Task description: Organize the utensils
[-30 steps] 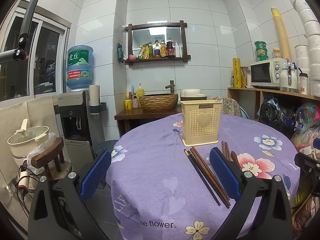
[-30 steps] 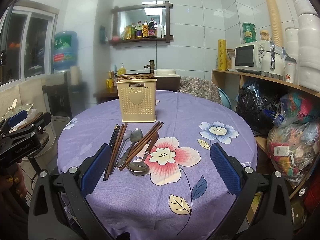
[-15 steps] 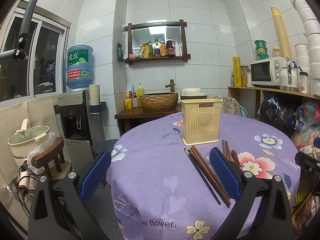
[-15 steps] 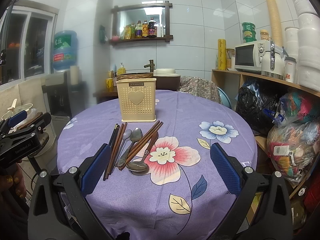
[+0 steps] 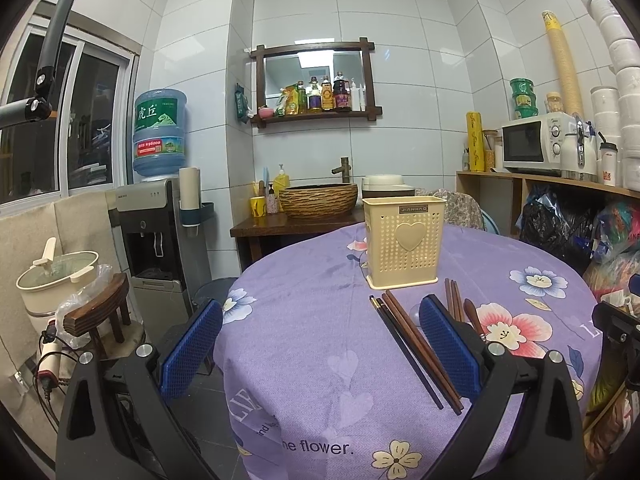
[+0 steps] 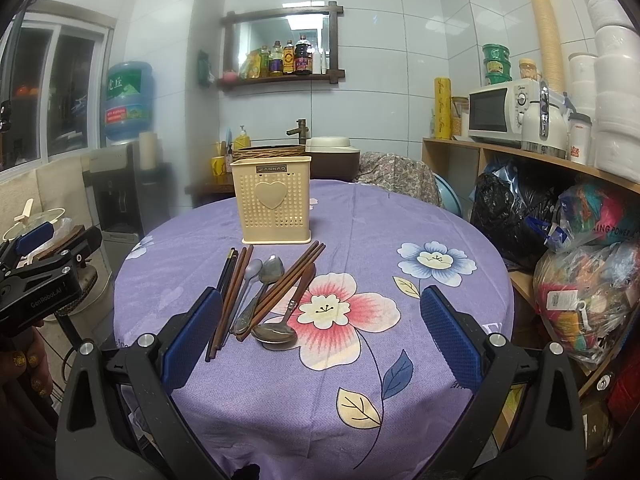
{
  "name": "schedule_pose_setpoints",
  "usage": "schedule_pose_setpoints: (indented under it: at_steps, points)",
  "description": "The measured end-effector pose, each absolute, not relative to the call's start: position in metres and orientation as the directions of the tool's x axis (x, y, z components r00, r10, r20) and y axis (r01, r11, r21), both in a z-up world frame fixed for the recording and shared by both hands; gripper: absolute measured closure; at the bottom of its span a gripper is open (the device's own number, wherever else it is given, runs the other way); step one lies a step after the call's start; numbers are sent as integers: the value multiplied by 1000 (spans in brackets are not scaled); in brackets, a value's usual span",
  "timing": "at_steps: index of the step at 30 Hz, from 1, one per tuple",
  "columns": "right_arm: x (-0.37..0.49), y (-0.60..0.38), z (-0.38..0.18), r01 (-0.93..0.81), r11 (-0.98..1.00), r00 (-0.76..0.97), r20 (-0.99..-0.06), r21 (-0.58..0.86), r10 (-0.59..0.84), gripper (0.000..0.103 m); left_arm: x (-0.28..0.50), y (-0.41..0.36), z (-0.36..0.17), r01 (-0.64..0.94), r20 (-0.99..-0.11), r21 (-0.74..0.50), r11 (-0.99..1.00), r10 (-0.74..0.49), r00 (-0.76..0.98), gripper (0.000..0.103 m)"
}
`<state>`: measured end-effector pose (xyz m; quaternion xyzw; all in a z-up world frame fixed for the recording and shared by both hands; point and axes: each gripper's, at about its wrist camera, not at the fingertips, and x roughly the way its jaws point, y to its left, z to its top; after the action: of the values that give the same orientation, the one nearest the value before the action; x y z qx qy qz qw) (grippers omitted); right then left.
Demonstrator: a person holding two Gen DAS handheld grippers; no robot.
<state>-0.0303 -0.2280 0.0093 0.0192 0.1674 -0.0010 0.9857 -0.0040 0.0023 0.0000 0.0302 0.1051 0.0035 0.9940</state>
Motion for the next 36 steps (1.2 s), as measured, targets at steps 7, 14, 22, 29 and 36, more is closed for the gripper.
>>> schedule_pose_setpoints:
  at_steps: [7, 14, 22, 29, 36]
  points:
    - [-31, -231, 8, 12, 999, 944, -331, 41, 3, 5, -4, 4, -1, -1, -211, 62, 998, 14, 977, 5]
    - [-30, -234, 6, 15, 999, 942, -337, 46, 1, 5, 0, 1, -1, -6, -226, 69, 998, 21, 974, 5]
    - [-28, -230, 5, 16, 999, 939, -345, 42, 0, 5, 1, 0, -2, -5, -238, 77, 997, 23, 971, 5]
    - [-24, -229, 4, 18, 999, 934, -358, 41, -2, 5, 5, -1, -4, -2, -254, 80, 997, 23, 967, 5]
    - [18, -243, -4, 58, 998, 889, -456, 20, -43, 5, 44, 9, -17, 36, -428, 26, 999, -21, 904, 5]
